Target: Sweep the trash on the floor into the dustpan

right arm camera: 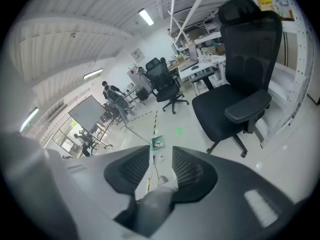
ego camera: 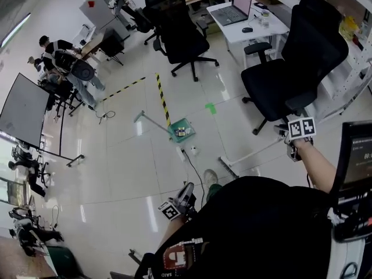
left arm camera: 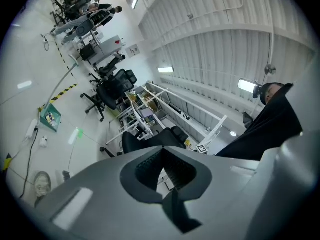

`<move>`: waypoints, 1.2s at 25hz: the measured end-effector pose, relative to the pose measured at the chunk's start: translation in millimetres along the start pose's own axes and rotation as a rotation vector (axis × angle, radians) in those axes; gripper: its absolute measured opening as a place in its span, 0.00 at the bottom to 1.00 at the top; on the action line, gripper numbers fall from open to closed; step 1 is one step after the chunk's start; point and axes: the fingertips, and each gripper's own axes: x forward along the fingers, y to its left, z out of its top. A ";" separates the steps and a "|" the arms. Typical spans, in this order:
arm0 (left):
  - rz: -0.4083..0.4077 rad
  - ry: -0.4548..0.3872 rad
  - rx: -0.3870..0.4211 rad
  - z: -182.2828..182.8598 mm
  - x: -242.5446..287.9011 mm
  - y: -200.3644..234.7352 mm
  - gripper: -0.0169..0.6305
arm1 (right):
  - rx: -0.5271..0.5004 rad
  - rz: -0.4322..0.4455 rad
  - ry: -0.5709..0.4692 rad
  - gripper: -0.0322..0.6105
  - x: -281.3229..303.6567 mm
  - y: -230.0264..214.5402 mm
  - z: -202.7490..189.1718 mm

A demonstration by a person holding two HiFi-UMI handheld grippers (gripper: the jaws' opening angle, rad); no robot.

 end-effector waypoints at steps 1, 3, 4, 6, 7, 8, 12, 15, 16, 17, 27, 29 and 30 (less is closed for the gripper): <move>-0.002 -0.007 0.001 -7.4 -5.0 -15.8 0.03 | 0.002 0.001 0.006 0.26 -11.4 -4.5 -10.4; 0.006 -0.011 0.015 -21.1 -16.2 -38.3 0.03 | -0.003 0.003 0.022 0.26 -23.9 -11.8 -32.7; 0.020 -0.006 0.027 -27.9 -23.1 -44.8 0.03 | -0.009 0.003 0.033 0.26 -26.7 -13.9 -45.1; 0.049 0.001 0.042 -40.0 -37.1 -50.7 0.03 | -0.021 0.002 0.055 0.26 -29.7 -15.0 -69.1; 0.062 -0.003 0.046 -43.9 -43.0 -51.6 0.03 | -0.028 0.001 0.065 0.27 -30.7 -15.1 -79.0; 0.072 -0.012 0.049 -45.8 -48.1 -52.1 0.03 | -0.035 0.002 0.073 0.27 -31.3 -14.9 -87.4; 0.052 -0.063 0.038 -43.5 -74.3 -52.6 0.03 | -0.062 0.014 0.099 0.27 -31.5 3.9 -113.7; 0.033 -0.052 0.033 -49.3 -99.3 -51.1 0.03 | -0.083 0.007 0.100 0.26 -31.6 23.4 -129.5; 0.035 -0.034 0.045 -51.6 -108.8 -49.5 0.03 | -0.090 0.003 0.096 0.26 -30.3 30.0 -135.9; 0.034 -0.018 0.054 -53.4 -118.1 -47.2 0.03 | -0.101 -0.001 0.091 0.26 -28.0 37.1 -142.3; 0.047 -0.027 0.035 -32.8 -198.2 -3.9 0.03 | -0.223 -0.018 0.090 0.26 2.6 121.3 -153.2; 0.032 -0.032 0.038 -26.5 -203.7 -2.5 0.03 | -0.235 -0.015 0.090 0.26 3.3 135.2 -155.4; 0.025 -0.033 0.041 -25.0 -204.1 -2.2 0.03 | -0.239 -0.013 0.089 0.26 3.5 139.1 -156.7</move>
